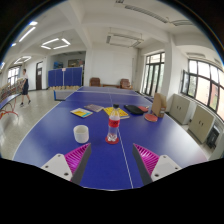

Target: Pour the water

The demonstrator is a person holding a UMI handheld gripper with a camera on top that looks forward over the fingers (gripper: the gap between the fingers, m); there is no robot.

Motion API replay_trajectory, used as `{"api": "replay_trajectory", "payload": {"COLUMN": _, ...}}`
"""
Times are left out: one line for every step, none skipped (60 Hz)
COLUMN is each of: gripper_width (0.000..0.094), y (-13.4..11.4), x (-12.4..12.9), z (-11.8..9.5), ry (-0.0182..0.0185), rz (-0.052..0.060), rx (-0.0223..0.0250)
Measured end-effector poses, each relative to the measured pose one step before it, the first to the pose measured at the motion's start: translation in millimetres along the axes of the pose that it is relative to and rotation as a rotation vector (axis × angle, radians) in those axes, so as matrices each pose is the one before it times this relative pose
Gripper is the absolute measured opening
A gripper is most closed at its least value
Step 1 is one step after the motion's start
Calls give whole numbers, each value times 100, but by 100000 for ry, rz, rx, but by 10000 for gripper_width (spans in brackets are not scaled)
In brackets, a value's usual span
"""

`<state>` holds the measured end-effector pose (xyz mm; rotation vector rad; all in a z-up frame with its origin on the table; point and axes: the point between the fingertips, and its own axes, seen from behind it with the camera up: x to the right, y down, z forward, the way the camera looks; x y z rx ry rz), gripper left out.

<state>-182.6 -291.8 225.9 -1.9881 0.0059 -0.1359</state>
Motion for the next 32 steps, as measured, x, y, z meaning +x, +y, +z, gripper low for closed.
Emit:
{"api": "replay_trajectory", "payload": {"gripper_width": 852, "y": 236, "x": 13, "z": -1018, "ry": 152, "rz": 37, "rx": -234}}
{"api": "replay_trajectory", "payload": {"gripper_width": 853, "y": 301, "x": -97, "z": -816, "ry": 96, "rz": 161, "rx": -207}}
{"api": "replay_trajectory", "payload": {"gripper_width": 852, "y": 275, "x": -200, "z": -852, "ry": -27, "rz": 224, "rx": -324}}
{"api": "replay_trajectory", "payload": {"gripper_width": 849, "y": 328, "x": -128, "z": -733, "ry": -69, "rz": 229, "rx": -323}}
{"api": "replay_trajectory", "payload": {"gripper_width": 853, "y": 234, "x": -196, "z": -676, "ry": -232, "rz": 81, "rx": -211}}
{"api": "replay_trajectory", "payload": {"gripper_width": 855, "y": 217, "x": -305, "z": -623, "ry": -350, "rz": -40, "rx": -33}}
{"api": "replay_trajectory", "payload": {"gripper_width": 853, "y": 182, "x": -156, "z": -618, "ry": -351, "rz": -70, "rx": 44}}
{"api": "replay_trajectory", "payload": {"gripper_width": 852, "y": 180, "x": -176, "z": -596, "ry": -211, "rz": -16, "rx": 23}}
{"api": "replay_trajectory", "payload": {"gripper_width": 852, "y": 148, "x": -135, "z": -587, "ry": -122, "rz": 24, "rx": 21}}
{"api": "replay_trajectory", "payload": {"gripper_width": 848, "y": 164, "x": -124, "z": -556, "ry": -115, "rz": 58, "rx": 25}}
{"api": "replay_trajectory", "payload": {"gripper_width": 851, "y": 259, "x": -134, "z": -429, "ry": -100, "rz": 102, "rx": 1}}
{"api": "replay_trajectory", "payload": {"gripper_width": 852, "y": 123, "x": -124, "z": -495, "ry": -126, "rz": 116, "rx": 48}}
{"api": "replay_trajectory", "payload": {"gripper_width": 849, "y": 78, "x": -76, "z": -456, "ry": -37, "rz": 85, "rx": 107}}
{"api": "replay_trajectory", "payload": {"gripper_width": 852, "y": 20, "x": -97, "z": -420, "ry": -6, "rz": -115, "rx": 376}}
{"api": "replay_trajectory", "payload": {"gripper_width": 853, "y": -94, "x": -60, "z": -396, "ry": 138, "rz": -428, "rx": 625}}
{"api": "replay_trajectory", "payload": {"gripper_width": 852, "y": -138, "x": 27, "z": -430, "ry": 303, "rz": -717, "rx": 693}}
{"api": "replay_trajectory", "payload": {"gripper_width": 852, "y": -109, "x": 22, "z": -370, "ry": 272, "rz": -808, "rx": 655}}
{"api": "replay_trajectory", "payload": {"gripper_width": 852, "y": -117, "x": -28, "z": -378, "ry": 102, "rz": -662, "rx": 447}}
{"api": "replay_trajectory", "payload": {"gripper_width": 852, "y": -128, "x": -48, "z": -296, "ry": -71, "rz": -429, "rx": 435}}
{"api": "replay_trajectory", "payload": {"gripper_width": 850, "y": -85, "x": -71, "z": -266, "ry": -208, "rz": -231, "rx": 236}}
{"api": "replay_trajectory", "payload": {"gripper_width": 853, "y": 54, "x": -233, "z": 31, "ry": -244, "rz": 22, "rx": 118}}
{"api": "replay_trajectory", "payload": {"gripper_width": 852, "y": -65, "x": -51, "z": -196, "ry": -179, "rz": 75, "rx": 76}}
{"api": "replay_trajectory", "payload": {"gripper_width": 854, "y": -73, "x": -9, "z": -140, "ry": 2, "rz": 144, "rx": 202}}
{"api": "replay_trajectory", "payload": {"gripper_width": 855, "y": -100, "x": 53, "z": -140, "ry": 185, "rz": 56, "rx": 330}}
{"api": "replay_trajectory", "payload": {"gripper_width": 850, "y": -37, "x": 49, "z": -217, "ry": 320, "rz": -80, "rx": 346}}
{"api": "replay_trajectory", "payload": {"gripper_width": 852, "y": -39, "x": 86, "z": -159, "ry": 330, "rz": -247, "rx": 338}}
{"api": "replay_trajectory", "payload": {"gripper_width": 852, "y": -116, "x": 165, "z": -74, "ry": 335, "rz": -296, "rx": 249}}
{"api": "replay_trajectory", "payload": {"gripper_width": 853, "y": -50, "x": 75, "z": -136, "ry": 231, "rz": -308, "rx": 119}}
{"api": "replay_trajectory", "payload": {"gripper_width": 851, "y": -20, "x": 39, "z": -129, "ry": 111, "rz": -229, "rx": 35}}
{"api": "replay_trajectory", "payload": {"gripper_width": 851, "y": -6, "x": 30, "z": -90, "ry": -18, "rz": -105, "rx": 46}}
{"api": "replay_trajectory", "payload": {"gripper_width": 851, "y": -2, "x": 38, "z": -65, "ry": -93, "rz": -24, "rx": 62}}
{"api": "replay_trajectory", "payload": {"gripper_width": 852, "y": 27, "x": 17, "z": -48, "ry": -133, "rz": 93, "rx": -26}}
